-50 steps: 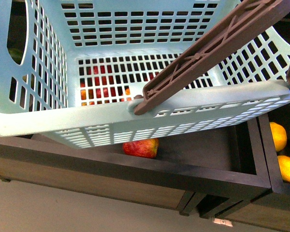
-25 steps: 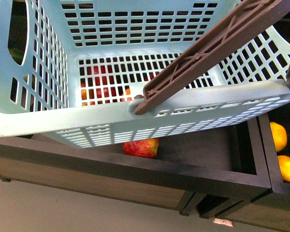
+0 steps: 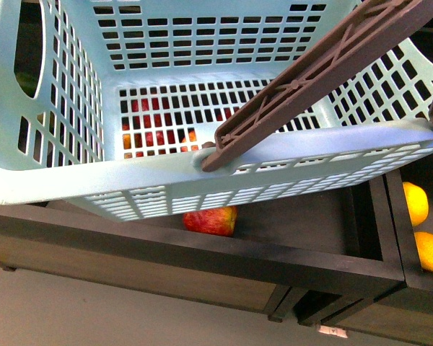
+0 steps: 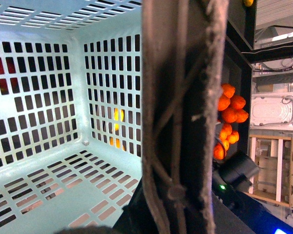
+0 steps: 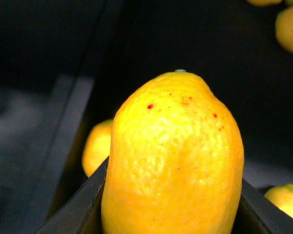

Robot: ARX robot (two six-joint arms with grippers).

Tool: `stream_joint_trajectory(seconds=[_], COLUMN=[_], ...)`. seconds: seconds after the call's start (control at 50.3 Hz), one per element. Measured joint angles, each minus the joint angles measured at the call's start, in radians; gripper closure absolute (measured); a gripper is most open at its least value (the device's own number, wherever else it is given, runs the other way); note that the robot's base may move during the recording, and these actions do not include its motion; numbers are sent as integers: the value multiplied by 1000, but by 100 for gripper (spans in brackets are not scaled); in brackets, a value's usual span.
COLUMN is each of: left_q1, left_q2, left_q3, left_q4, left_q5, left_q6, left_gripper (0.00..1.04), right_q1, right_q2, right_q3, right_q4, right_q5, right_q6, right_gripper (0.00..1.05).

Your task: Pick lemon and mango into basket

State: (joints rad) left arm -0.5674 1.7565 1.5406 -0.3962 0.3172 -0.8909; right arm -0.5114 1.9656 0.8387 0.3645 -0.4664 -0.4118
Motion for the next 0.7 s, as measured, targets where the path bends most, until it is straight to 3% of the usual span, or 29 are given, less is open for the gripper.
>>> stream_joint_trajectory(seconds=[0.219, 0.338, 0.497, 0.696], left_q1=[0, 0, 0, 0], left_q2=[0, 0, 0, 0], left_q3=[0, 0, 0, 0], left_q4=[0, 0, 0, 0], left_q5=[0, 0, 1, -1], left_q6=[0, 0, 0, 0], left_gripper=[100, 100, 100, 100], right_q1=[2, 38, 150, 353], right_q2=[-378, -534, -714, -805], right_q3=[-94, -116, -150, -208], right_q4=[-96, -124, -146, -155], right_q5=[-160, -191, -189, -115], right_q6=[100, 160, 244, 313], right_gripper=[56, 56, 56, 56])
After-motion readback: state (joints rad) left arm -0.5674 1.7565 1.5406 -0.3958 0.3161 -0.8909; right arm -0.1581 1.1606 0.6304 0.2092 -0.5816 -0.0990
